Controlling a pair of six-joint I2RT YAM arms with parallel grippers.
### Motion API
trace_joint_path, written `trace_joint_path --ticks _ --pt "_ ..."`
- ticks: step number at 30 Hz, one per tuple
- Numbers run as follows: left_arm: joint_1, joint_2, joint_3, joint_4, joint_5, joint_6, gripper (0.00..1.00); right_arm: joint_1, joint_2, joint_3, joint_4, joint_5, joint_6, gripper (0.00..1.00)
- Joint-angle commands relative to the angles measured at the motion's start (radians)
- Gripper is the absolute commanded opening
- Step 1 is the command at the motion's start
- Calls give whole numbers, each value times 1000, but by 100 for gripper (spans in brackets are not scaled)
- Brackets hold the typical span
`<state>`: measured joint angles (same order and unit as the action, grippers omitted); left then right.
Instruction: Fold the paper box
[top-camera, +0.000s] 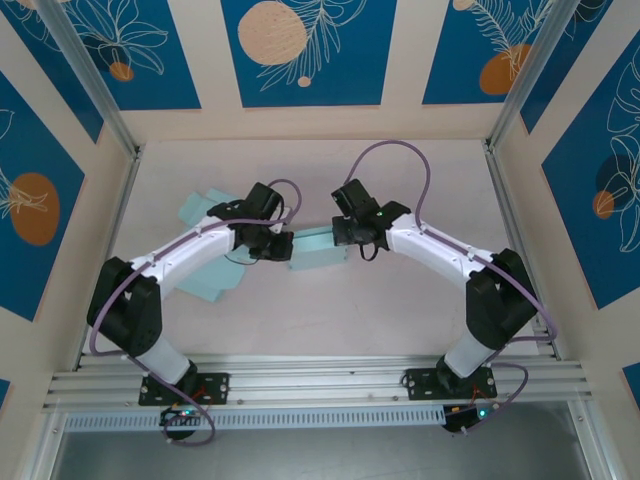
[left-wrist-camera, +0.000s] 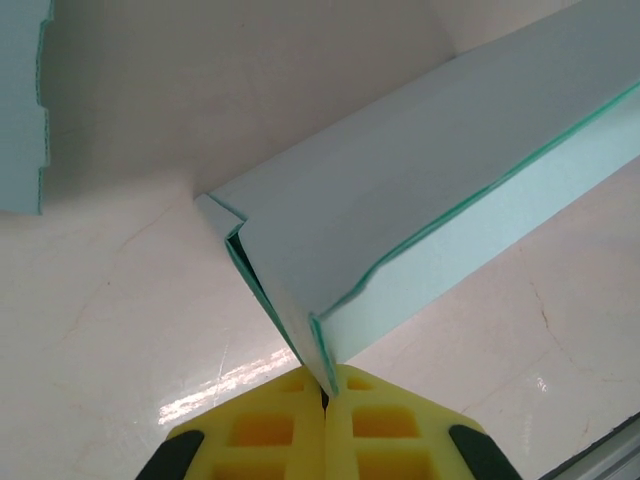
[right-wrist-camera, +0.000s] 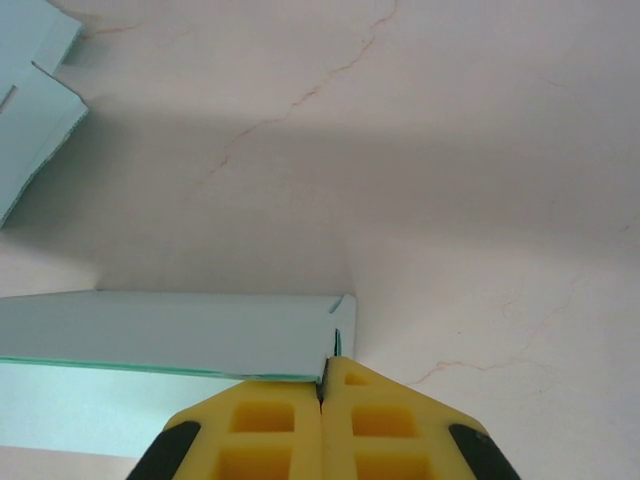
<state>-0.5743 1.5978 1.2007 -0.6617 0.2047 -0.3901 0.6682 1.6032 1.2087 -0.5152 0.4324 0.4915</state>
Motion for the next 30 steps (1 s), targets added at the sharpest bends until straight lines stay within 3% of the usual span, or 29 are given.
trace_joint_path --ticks 1,10,20,26,30 --pt "-2 13 -35 14 -36 11 0 25 18 -93 -55 -35 53 0" --pt "0 6 -30 33 -13 4 1 47 18 -174 -14 -11 65 0" --pt "10 -74 -29 32 0 -16 44 56 21 -196 5 30 79 0" --pt "17 -109 -31 25 -17 -24 62 60 24 -195 2 31 79 0" --pt "24 -124 -23 29 -48 -24 66 64 24 -193 0 37 81 0"
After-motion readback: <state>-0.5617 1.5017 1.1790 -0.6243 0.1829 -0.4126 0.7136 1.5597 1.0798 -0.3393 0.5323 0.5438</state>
